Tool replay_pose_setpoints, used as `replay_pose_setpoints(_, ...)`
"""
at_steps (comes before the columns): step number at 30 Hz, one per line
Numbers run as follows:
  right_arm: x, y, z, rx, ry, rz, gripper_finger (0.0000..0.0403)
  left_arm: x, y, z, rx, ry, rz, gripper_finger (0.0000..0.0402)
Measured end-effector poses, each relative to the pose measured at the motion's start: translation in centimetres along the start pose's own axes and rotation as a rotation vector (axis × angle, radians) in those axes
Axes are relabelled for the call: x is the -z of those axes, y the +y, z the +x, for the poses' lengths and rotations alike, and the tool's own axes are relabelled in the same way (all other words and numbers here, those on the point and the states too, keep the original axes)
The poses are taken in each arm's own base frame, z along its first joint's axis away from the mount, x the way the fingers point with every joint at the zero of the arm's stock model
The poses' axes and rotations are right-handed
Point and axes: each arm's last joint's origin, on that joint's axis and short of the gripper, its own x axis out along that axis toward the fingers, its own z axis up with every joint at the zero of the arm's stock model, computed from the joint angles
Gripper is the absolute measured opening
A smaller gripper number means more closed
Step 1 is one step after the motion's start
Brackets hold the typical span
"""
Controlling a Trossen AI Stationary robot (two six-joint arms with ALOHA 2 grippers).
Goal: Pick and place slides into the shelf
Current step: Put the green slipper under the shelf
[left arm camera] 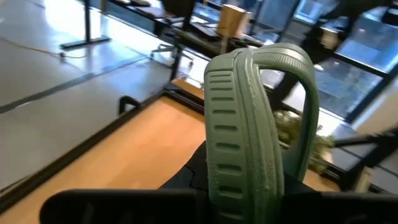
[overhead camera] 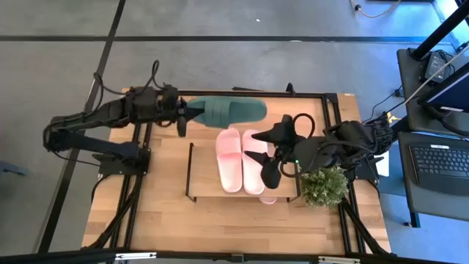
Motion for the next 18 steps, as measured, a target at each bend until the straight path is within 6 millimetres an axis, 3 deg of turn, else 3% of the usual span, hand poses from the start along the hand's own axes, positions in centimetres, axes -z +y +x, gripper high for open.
replay_pose_setpoints(5,1.4,-1.0,-0.2,0.08,0.12,-0.066,0.0249,-0.3,3.2,1.4,-0.093,0.12,-0.046,0.0031)
replay_pose_setpoints(13,2.7,-3.4,-1.6,0.288,0.229,-0.142,0.0249,-3.8,7.9,2.3,-0.346,0.41,-0.103,0.0031)
replay_pose_setpoints(18,2.0,-4.1,-3.0,0.25,0.218,-0.182,0.0249,-5.8,9.9,3.5,-0.302,0.566,-0.191,0.0031)
